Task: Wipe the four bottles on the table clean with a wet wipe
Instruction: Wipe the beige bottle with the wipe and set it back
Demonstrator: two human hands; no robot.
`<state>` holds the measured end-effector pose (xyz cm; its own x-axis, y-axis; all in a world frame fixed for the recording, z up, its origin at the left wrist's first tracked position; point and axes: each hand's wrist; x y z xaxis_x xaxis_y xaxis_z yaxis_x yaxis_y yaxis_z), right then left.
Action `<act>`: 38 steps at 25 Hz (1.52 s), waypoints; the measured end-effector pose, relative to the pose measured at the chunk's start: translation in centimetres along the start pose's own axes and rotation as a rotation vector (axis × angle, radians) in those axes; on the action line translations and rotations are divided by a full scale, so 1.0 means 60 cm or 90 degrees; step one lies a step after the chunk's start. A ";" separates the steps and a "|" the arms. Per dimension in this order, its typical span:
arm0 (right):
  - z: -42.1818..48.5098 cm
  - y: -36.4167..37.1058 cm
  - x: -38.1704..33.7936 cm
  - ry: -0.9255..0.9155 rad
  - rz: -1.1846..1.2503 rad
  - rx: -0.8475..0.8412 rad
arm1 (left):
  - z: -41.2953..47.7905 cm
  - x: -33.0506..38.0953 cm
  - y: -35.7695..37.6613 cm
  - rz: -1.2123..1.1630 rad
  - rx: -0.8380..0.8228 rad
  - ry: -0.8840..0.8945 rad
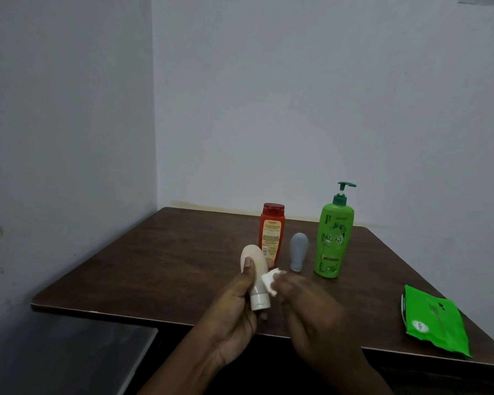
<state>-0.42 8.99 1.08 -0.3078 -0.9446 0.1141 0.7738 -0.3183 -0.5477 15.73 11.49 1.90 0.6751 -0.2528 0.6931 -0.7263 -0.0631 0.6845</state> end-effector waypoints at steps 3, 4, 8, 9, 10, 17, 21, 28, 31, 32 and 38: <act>-0.014 0.012 -0.002 -0.108 -0.037 -0.079 | 0.001 0.006 0.000 0.007 0.065 0.034; -0.017 0.016 0.003 -0.100 -0.038 -0.083 | -0.001 0.009 0.002 0.020 0.080 0.043; -0.017 0.013 0.014 0.059 -0.040 -0.039 | -0.007 0.014 0.003 0.048 0.116 0.051; -0.013 0.012 0.008 0.057 -0.039 -0.029 | -0.007 0.015 0.001 0.049 0.110 0.051; -0.009 0.012 -0.001 0.023 -0.033 -0.023 | -0.007 0.017 -0.001 0.052 0.100 0.053; 0.025 -0.004 -0.012 0.339 0.312 0.130 | -0.003 0.009 -0.006 0.071 0.051 0.093; 0.043 0.009 -0.022 0.727 0.778 0.314 | 0.001 0.009 -0.006 0.030 0.056 0.127; 0.061 -0.024 -0.073 0.824 1.129 0.374 | -0.004 0.000 0.010 -0.026 0.079 0.141; 0.072 -0.045 -0.074 0.680 0.888 0.349 | -0.009 0.010 0.008 -0.030 0.120 0.156; 0.068 -0.049 -0.065 0.559 0.654 0.307 | -0.011 0.013 0.008 -0.017 0.129 0.163; 0.003 -0.003 -0.024 -0.062 -0.099 -0.060 | -0.036 0.005 0.024 0.066 0.146 0.156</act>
<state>-0.01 10.40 1.14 -0.3610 -0.8891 0.2813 0.6639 -0.4569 -0.5920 15.18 13.42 3.57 0.5873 -0.0321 0.8087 -0.7839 -0.2710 0.5586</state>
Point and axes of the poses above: each hand's wrist, its own z-axis towards the middle knuckle, its own y-axis out of the palm, x = y × z, and after that the axes turned 13 degrees about -y, right-handed
